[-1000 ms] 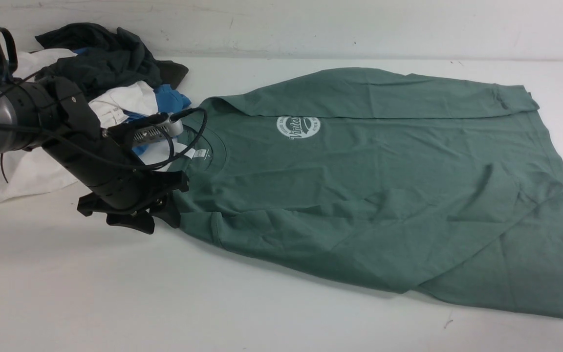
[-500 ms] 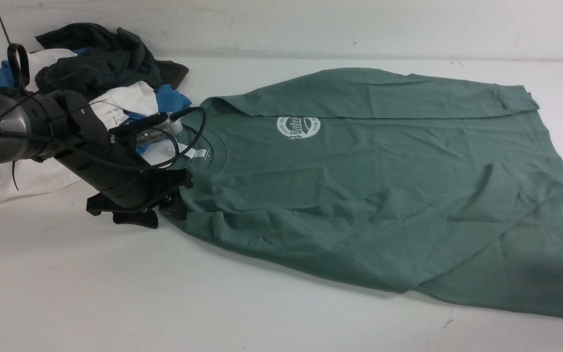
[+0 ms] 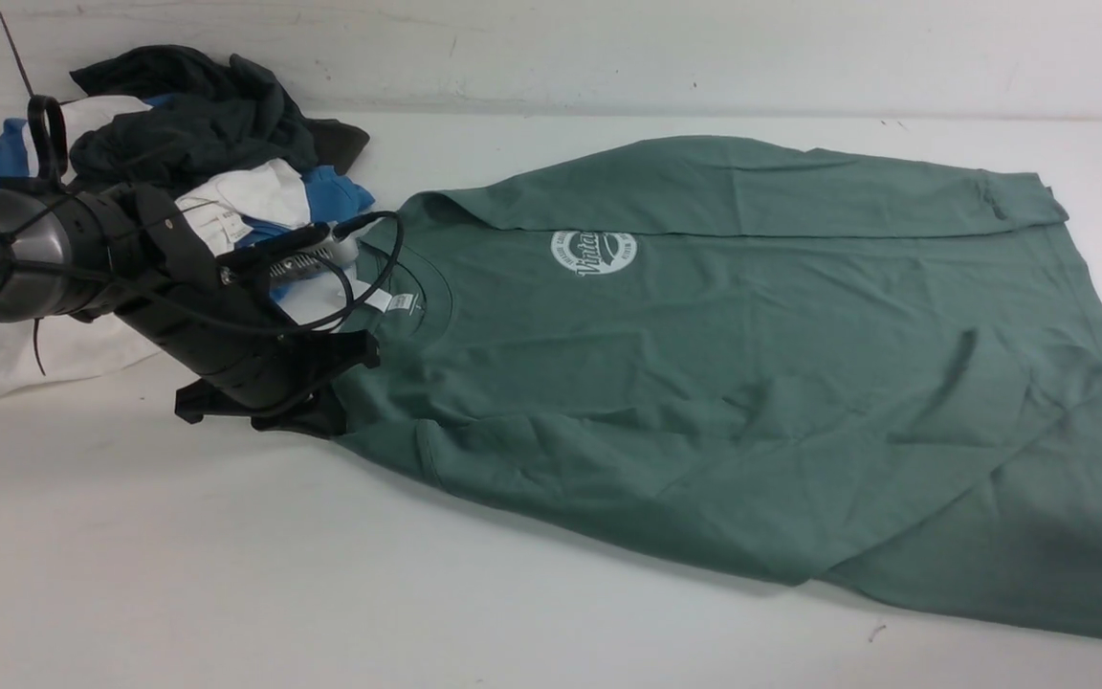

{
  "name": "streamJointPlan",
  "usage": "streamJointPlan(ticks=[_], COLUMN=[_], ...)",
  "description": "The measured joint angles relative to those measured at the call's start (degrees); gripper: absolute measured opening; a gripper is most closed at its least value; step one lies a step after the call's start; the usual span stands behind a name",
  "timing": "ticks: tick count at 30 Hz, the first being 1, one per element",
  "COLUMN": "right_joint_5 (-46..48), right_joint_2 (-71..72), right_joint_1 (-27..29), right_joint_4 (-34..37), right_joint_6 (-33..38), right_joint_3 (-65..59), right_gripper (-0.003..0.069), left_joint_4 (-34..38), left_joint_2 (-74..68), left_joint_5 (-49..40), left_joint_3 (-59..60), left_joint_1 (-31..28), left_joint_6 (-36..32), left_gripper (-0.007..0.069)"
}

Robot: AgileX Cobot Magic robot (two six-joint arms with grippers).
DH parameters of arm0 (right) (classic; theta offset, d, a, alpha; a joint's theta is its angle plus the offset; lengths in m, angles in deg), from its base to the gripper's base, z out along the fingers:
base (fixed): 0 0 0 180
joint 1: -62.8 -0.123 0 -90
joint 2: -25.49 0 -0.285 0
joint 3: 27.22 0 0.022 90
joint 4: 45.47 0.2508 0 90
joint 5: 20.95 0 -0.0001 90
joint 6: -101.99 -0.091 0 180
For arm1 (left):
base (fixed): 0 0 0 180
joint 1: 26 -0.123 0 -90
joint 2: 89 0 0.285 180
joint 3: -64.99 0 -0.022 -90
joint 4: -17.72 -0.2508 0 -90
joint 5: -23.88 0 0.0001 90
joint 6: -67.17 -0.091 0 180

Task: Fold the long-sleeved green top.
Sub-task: Hold the cuff with your right arm as far away from the cuff

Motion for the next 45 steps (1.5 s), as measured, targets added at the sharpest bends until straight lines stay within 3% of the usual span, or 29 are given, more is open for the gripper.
streamJointPlan(ticks=[8, 17, 25, 26, 29, 31, 38, 45], right_joint_5=[3.91, 5.87, 6.23, 6.28, 5.79, 5.32, 5.12, 5.12], right_joint_2=[13.74, 24.79, 24.72, 24.72, 24.72, 24.65, 16.93, 2.15], right_joint_1=[0.00, 0.00, 0.00, 0.00, 0.00, 0.00, 0.00, 0.00], right_joint_4=[-8.08, -7.62, -6.93, -6.82, -6.11, -5.46, 6.97, 14.26], right_joint_6=[-8.03, -9.99, -9.99, -9.99, -9.99, -9.83, 1.81, 10.92], right_joint_3=[-13.43, -16.34, -14.74, -13.02, -8.15, -6.22, 13.09, 26.65], right_gripper=[0.0038, 0.0046, 0.0183, 0.0232, 0.0294, 0.0311, 0.0335, 0.0335], left_joint_4=[-2.98, -3.41, -4.73, -5.45, -7.24, -7.47, -7.78, -6.73], left_joint_2=[11.39, 26.20, 26.47, 26.41, 26.41, 26.41, 26.41, 26.41], left_joint_5=[-8.68, -9.64, -13.31, -13.02, -12.74, -12.74, -14.22, -14.34], left_joint_3=[15.38, 26.48, 26.65, 26.65, 25.80, 25.36, 20.17, 18.86], left_joint_1=[0.00, 0.00, 0.00, 0.00, 0.00, 0.00, 0.00, 0.00], left_joint_6=[2.00, 2.30, 2.20, 2.20, 2.78, 2.95, 3.07, 3.07], left_gripper=[-0.0001, 0.0005, 0.0148, 0.0195, 0.0279, 0.0293, 0.0324, 0.0324])
